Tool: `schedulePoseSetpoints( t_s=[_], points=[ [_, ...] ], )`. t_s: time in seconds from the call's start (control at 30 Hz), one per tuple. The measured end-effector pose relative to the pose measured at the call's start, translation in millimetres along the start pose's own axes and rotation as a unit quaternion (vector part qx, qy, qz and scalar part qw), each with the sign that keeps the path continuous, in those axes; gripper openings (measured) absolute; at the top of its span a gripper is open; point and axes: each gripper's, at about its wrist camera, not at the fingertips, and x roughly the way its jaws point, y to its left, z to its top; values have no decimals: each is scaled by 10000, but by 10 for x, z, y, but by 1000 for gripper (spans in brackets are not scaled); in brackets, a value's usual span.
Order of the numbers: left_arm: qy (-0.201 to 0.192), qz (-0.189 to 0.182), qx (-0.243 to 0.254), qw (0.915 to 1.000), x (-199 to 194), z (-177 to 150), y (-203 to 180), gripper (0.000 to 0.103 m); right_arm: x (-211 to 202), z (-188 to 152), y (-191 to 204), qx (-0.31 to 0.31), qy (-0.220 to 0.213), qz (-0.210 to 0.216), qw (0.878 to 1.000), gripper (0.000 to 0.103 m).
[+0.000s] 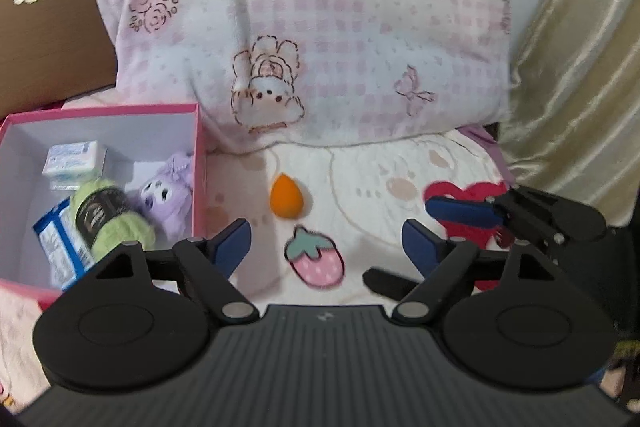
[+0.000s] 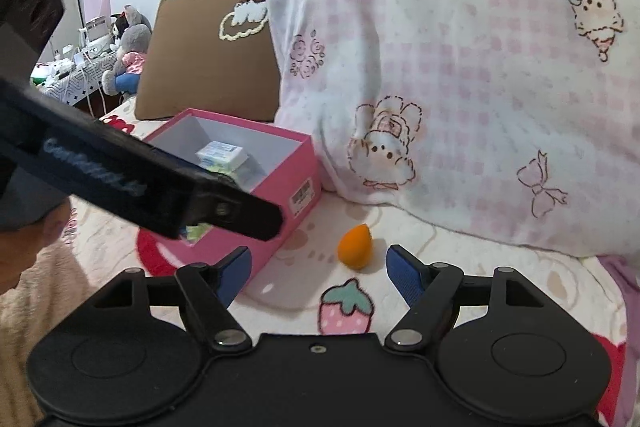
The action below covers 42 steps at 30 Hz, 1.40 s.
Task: Organize objects
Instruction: 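Raise the open left gripper and move it toward the orange sponge, then close the left gripper on the orange makeup sponge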
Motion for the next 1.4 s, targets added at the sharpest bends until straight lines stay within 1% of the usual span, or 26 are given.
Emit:
schedulePoseSetpoints(
  t_s=[0.03,0.17,0.23,0.3,0.37,0.4,0.47,0.57,0.63,0.67,0.73,0.83,0.9,1.0,1.03,1.07,1.1,1.2,1.27,1.3,1.4],
  points=[
    [5,14,17,10000,101,50,-11,85,73,-8,-39,-9,-9,-15,10000,79],
    [220,-60,-81,9997,492,237,-17,85,314,-17,-180,63,42,-120,9999,78],
    [274,-48,-142,9995,662,286,0,85,411,-15,-271,269,64,-77,9996,78],
    [306,-28,-179,9994,791,286,28,85,484,-38,-339,439,62,60,9990,78],
    [312,-97,-287,9991,891,250,81,85,565,-98,-336,229,75,55,9997,78],
    [321,-50,-326,9989,943,219,107,85,591,-139,-329,146,46,-4,9999,78],
    [259,23,-232,9994,1018,163,135,84,672,-223,-325,26,70,-161,9998,78],
    [120,105,-131,9998,1084,87,171,78,808,-319,-345,-9,134,-343,9993,78],
    [47,112,-128,9998,1127,61,198,70,897,-353,-322,-167,239,-205,9994,78],
    [59,96,-98,9999,1156,50,203,67,942,-345,-315,-278,274,-144,9991,78],
    [82,74,14,9999,1210,20,192,60,1015,-357,-274,-477,258,-124,9985,78],
    [16,120,276,9995,1271,-33,126,57,1109,-374,-272,-398,237,-52,9989,78],
    [5,155,323,9994,1338,-44,119,56,1173,-379,-285,-293,210,9,9994,78],
    [29,211,72,9997,1459,-36,194,55,1294,-402,-273,-346,168,-53,9992,77],
    [23,267,-23,9996,1493,-40,224,55,1364,-409,-279,-319,263,-78,9991,76],
    [13,272,-41,9996,1514,-47,237,55,1421,-424,-290,-265,357,-78,9990,72],
    [14,273,-38,9996,1536,-55,248,55,1469,-438,-306,-189,405,-73,9990,71],
    [73,250,-99,9996,1597,-66,282,50,1549,-453,-330,-66,387,-144,9991,71],
    [116,203,-151,9996,1638,-61,312,43,1566,-449,-344,28,307,-176,9994,70],
    [156,190,-167,9996,1662,-61,327,36,1572,-450,-351,86,288,-190,9994,69],
    [239,174,-284,9992,1711,-72,397,35,1578,-447,-351,158,282,-162,9993,66]
  ],
)
